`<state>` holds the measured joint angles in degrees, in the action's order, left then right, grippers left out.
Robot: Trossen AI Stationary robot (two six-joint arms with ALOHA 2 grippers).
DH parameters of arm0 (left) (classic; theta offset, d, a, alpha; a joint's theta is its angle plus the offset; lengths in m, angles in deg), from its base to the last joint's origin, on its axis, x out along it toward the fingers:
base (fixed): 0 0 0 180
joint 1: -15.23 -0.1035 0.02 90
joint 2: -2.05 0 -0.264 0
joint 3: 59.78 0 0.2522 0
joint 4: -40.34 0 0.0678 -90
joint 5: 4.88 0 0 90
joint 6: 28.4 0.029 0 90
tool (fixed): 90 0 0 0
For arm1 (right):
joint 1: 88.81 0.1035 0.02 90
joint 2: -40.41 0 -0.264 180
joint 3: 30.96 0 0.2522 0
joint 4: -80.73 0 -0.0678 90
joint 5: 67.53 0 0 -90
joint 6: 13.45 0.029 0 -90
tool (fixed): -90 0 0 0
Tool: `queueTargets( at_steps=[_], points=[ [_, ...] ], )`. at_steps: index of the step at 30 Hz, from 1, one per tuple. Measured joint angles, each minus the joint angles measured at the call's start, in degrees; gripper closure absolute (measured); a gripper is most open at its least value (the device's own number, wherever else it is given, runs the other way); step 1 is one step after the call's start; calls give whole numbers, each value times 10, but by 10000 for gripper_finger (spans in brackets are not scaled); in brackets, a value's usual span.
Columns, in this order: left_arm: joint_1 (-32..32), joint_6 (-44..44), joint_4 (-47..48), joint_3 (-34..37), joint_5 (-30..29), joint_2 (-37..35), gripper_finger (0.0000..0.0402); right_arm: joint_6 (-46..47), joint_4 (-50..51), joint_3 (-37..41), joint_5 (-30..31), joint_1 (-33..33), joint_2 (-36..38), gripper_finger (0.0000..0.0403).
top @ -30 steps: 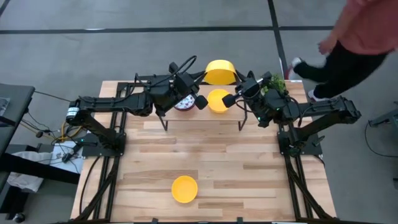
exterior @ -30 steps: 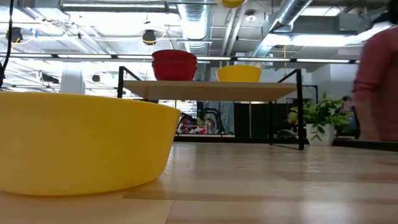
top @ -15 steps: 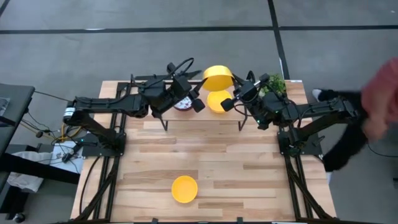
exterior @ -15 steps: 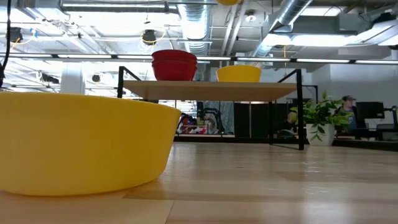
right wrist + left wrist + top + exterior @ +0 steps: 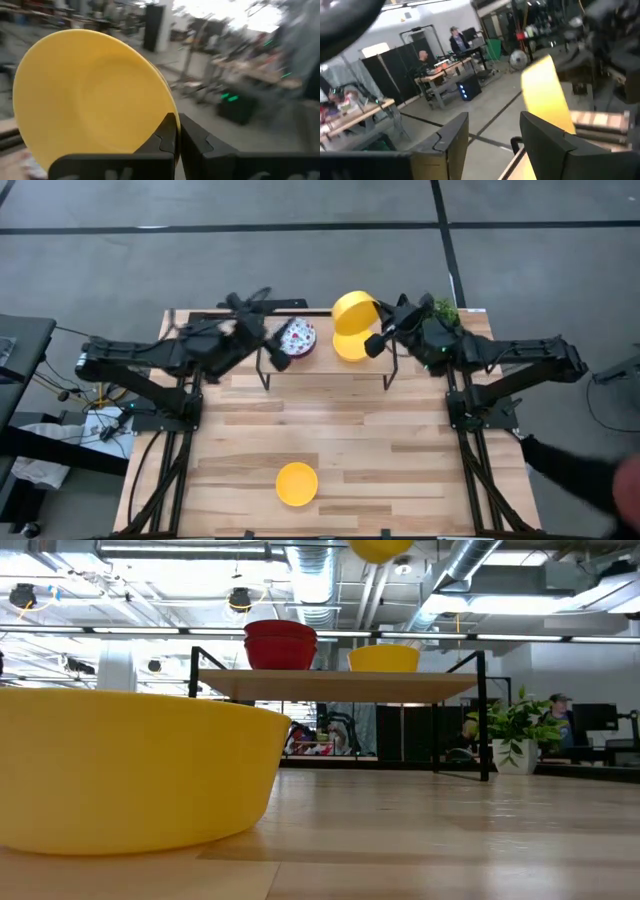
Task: Pick & Place Mini bowls
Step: Stack the top yellow bowl on the yellow bowl on the shelf
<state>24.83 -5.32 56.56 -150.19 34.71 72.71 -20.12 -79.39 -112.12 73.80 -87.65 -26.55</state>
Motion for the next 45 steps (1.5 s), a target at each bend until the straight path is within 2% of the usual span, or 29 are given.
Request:
queueTargets(
  at_steps=[4,10,18,25,35,45],
  points=[
    [29,-61,-1,71,-11,-55,230,99,77,-13,-136,-65,13,402],
    [68,-147,-3,172,-10,-124,236,189,246,-104,-333,-167,-24,402],
    [105,-173,-1,262,-6,-153,238,188,429,-261,-485,-251,-124,402],
    [108,-181,1,288,-4,-154,242,159,554,-342,-575,-302,-210,403],
    [108,-191,0,288,-4,-154,243,138,616,-350,-638,-344,-286,403],
    [108,-191,0,288,-4,-154,243,122,655,-350,-647,-351,-318,403]
  ],
)
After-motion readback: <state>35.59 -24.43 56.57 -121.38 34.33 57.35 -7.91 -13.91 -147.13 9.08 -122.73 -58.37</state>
